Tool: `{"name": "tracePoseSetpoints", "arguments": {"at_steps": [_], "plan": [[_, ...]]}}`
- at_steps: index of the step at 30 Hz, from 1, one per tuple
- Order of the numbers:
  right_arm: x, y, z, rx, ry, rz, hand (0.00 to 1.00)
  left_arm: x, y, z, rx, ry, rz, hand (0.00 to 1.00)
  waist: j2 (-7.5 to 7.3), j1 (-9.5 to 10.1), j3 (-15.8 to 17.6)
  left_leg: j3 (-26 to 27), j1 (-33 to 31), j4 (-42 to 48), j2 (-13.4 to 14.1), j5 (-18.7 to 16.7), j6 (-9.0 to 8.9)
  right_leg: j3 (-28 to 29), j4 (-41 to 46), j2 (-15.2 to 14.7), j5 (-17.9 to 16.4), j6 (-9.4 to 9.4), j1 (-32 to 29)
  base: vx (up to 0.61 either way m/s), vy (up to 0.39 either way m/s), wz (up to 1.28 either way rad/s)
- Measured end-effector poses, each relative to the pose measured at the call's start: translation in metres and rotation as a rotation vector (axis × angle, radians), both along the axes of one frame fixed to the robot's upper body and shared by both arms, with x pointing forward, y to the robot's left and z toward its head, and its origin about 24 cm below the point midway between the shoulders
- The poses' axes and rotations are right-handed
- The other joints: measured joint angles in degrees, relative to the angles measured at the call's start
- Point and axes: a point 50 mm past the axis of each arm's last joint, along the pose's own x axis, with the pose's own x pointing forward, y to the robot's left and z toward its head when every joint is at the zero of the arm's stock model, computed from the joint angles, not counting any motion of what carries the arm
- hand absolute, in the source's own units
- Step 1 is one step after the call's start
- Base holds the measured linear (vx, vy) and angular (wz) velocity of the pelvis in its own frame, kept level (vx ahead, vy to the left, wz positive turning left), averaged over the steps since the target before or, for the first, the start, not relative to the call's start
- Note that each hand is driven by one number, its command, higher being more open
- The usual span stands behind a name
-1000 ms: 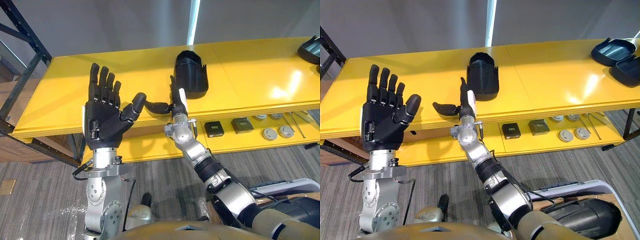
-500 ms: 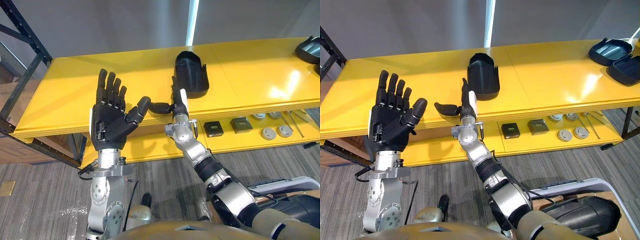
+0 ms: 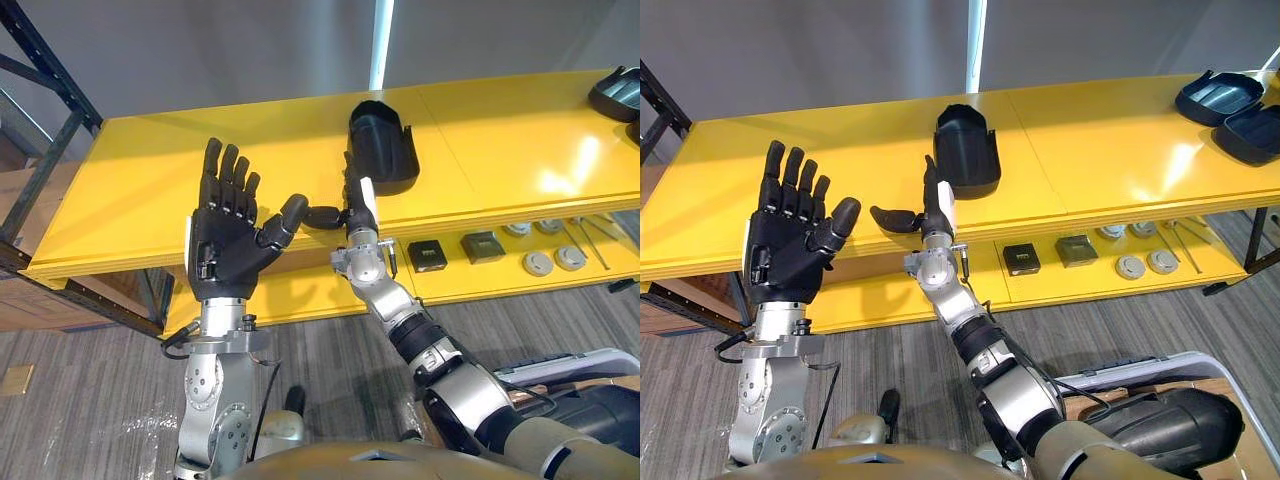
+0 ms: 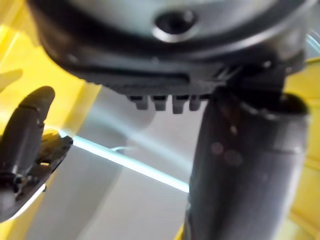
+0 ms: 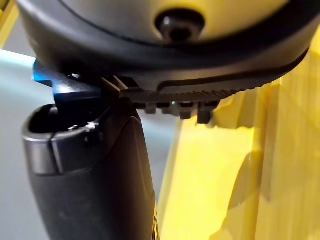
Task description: Walk over and take three plastic housings, then place them on the shelf
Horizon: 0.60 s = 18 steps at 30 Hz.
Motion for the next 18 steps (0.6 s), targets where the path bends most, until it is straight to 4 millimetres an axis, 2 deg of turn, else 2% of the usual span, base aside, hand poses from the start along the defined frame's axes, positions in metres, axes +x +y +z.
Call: {"name": "tracePoseSetpoints", "arguments": {"at_steps": [7,10,12,15,18], "plan": [[-0.006,0.000,-0.001,0.046,-0.032,0.052,1.00,0.000,0.001,-0.001,0.019,0.000,-0.010,1.00,0.04,-0.12,0.0,0.0,0.0,0.0,0.1,0.0,-0.02,0.0,0.0,0.0,0.0,0.00,0.0,0.00,0.000,0.00],[-0.026,-0.008,0.002,0.130,-0.092,0.047,1.00,-0.001,0.002,-0.002,0.019,0.004,-0.010,1.00,-0.03,-0.23,0.1,0.3,0.0,0.0,0.1,0.0,-0.09,0.3,-0.2,0.0,0.1,0.06,-0.2,0.00,0.000,-0.06],[-0.041,-0.015,0.014,0.202,-0.167,0.071,1.00,-0.002,0.004,-0.005,0.020,0.011,0.003,1.00,-0.25,-0.84,0.2,1.3,-0.1,0.0,0.2,-0.2,-0.17,1.2,-0.4,0.1,0.1,0.14,-0.8,0.00,0.001,-0.22],[-0.070,-0.028,0.041,0.295,-0.313,0.166,1.00,-0.007,0.008,-0.012,0.020,0.050,0.028,1.00,-1.04,-2.71,0.4,3.2,-0.2,0.0,0.4,-0.7,-0.24,3.4,-0.5,0.2,0.4,0.34,-2.2,0.01,0.005,-0.29],[-0.095,-0.043,0.047,0.330,-0.353,0.235,1.00,-0.010,0.011,-0.015,0.019,0.075,0.050,1.00,-2.30,-4.14,-0.2,5.2,0.3,0.0,0.6,-1.3,-0.33,5.3,-0.5,0.4,0.4,0.36,-3.0,0.02,-0.002,-0.33]]}}
